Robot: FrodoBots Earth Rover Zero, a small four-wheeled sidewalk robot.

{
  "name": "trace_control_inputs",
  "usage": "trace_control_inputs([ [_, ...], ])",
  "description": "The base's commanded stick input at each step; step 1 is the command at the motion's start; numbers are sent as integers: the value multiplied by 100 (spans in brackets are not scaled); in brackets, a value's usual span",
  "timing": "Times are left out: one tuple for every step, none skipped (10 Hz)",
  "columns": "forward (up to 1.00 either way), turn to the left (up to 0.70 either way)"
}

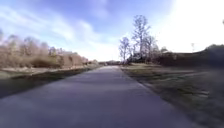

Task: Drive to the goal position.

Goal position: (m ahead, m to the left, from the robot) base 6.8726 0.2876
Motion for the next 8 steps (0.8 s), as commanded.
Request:
trace_control_inputs([
  [100,2],
  [100,2],
  [100,2],
  [100,2],
  [100,2],
  [100,2],
  [100,2],
  [100,2],
])
